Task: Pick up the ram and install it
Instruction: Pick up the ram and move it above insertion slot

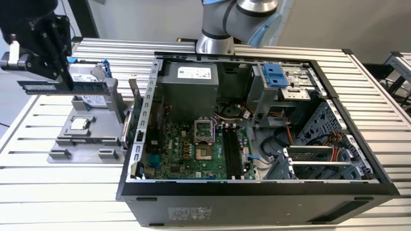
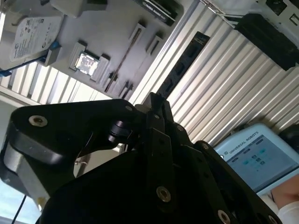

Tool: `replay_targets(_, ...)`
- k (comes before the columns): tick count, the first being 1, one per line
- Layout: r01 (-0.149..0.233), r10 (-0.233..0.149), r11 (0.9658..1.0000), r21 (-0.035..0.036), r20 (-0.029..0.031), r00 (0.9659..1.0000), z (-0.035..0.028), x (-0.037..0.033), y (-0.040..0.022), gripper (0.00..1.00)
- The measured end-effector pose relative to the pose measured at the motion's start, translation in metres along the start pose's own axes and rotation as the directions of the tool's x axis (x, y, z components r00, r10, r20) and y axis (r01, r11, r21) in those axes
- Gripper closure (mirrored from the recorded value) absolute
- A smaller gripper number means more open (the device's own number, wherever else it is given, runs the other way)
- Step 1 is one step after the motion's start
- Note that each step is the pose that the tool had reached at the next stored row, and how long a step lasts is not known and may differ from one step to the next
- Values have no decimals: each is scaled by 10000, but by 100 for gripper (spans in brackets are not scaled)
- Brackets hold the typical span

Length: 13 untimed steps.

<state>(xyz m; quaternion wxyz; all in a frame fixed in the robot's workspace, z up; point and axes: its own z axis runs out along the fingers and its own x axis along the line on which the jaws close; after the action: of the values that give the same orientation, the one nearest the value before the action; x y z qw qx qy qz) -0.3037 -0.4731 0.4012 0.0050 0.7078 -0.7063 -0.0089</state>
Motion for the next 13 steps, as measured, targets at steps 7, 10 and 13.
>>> replay_targets(7,-1,1,10000,-22,1,10000,-5,1,-318,100)
replay_targets(10,0,0,10000,-32,0,10000,-9,1,-455,100)
replay_targets(13,0,0,10000,-41,1,10000,-11,1,-592,100)
